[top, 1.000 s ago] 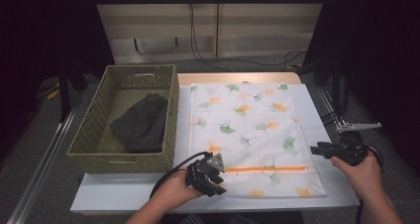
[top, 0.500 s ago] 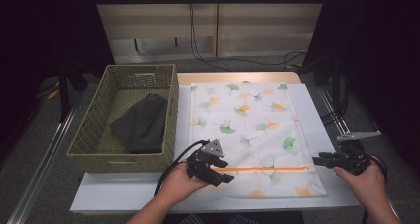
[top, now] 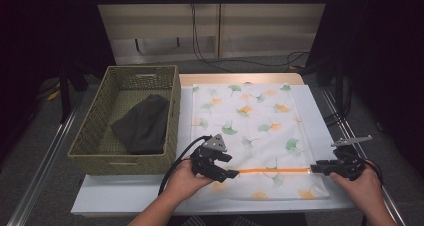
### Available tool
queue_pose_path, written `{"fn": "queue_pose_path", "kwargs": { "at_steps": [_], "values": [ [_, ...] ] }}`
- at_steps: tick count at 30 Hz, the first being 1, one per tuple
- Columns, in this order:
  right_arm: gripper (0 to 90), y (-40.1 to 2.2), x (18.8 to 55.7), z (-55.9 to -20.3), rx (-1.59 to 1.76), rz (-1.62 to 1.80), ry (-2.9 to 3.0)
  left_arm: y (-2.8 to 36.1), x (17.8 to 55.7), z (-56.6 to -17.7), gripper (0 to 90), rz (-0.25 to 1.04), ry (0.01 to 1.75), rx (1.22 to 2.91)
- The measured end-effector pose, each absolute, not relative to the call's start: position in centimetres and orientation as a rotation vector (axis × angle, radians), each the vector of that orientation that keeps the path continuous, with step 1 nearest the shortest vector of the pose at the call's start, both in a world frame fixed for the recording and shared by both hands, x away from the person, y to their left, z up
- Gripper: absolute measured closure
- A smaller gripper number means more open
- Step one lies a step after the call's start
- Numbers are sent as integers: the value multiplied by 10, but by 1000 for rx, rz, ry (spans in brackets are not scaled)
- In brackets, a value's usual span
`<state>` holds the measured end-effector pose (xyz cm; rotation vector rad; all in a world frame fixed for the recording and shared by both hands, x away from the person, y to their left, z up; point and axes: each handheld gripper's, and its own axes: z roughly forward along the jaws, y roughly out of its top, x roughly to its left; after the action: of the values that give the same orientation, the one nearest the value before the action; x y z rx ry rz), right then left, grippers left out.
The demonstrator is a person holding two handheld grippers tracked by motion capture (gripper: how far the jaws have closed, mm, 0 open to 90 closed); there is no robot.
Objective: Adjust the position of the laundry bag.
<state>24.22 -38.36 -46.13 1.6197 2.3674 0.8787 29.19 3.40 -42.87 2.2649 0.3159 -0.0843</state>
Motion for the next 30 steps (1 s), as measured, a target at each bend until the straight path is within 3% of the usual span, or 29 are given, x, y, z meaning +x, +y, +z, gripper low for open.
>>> {"fn": "queue_pose_path", "kwargs": {
  "at_steps": [7, 16, 30],
  "values": [
    [688, -379, 242, -462, 1599, 834, 2376, 31, 292, -430, 410, -94, 314, 2263],
    [847, -373, 242, -462, 1588, 812, 2379, 27, 293, -432, 410, -98, 312, 2262],
    [875, -375, 242, -451, 1570, 985, 2384, 18, 296, -429, 378, -109, 315, 2276]
  ]
}}
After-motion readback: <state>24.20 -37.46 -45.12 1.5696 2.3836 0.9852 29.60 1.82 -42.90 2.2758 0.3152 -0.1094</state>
